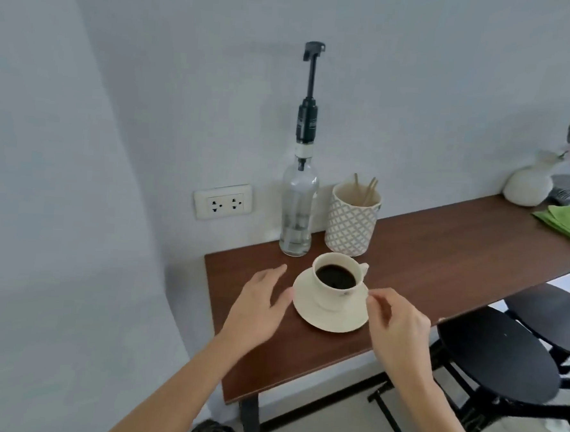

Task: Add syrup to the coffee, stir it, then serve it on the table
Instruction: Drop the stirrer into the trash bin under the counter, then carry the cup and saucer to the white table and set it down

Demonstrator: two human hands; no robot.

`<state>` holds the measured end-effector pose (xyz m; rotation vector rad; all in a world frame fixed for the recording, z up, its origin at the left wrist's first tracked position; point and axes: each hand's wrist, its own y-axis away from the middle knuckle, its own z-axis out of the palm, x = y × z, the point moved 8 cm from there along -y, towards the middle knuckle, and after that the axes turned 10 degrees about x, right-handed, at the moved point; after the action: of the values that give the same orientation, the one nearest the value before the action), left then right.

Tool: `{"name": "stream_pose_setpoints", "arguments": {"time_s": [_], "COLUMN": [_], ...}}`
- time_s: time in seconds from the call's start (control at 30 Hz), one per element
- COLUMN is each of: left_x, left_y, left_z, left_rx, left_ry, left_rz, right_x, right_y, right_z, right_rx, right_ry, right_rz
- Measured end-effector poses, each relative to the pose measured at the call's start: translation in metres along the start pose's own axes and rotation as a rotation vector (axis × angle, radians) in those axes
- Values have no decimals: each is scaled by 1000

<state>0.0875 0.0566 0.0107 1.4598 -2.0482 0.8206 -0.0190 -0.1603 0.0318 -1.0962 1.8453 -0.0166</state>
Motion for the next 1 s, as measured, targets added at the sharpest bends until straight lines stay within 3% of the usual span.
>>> {"name": "stream_pose_setpoints", "arguments": {"time_s": [0.1, 0.23, 0.4, 0.63, 1.0], "left_x": [3, 6, 8, 16, 33], "left_y": [-3, -1, 7, 30, 66], "left_z": [43, 70, 77, 79, 86], "left_rx": [-103, -120, -80, -46, -77], "left_ry": [-157, -303, -386, -387, -419], "left_rz": [-92, -166, -209, -255, -215], "right_x": [39, 55, 62, 72, 94], "right_y": [-11, -16, -11, 6, 48], "right_z": [15, 35, 48, 34, 26], "right_rx": [-97, -186, -174, -105, -365], "right_ry": [86, 141, 252, 202, -407], "right_rz": [63, 18, -117, -134, 435]}}
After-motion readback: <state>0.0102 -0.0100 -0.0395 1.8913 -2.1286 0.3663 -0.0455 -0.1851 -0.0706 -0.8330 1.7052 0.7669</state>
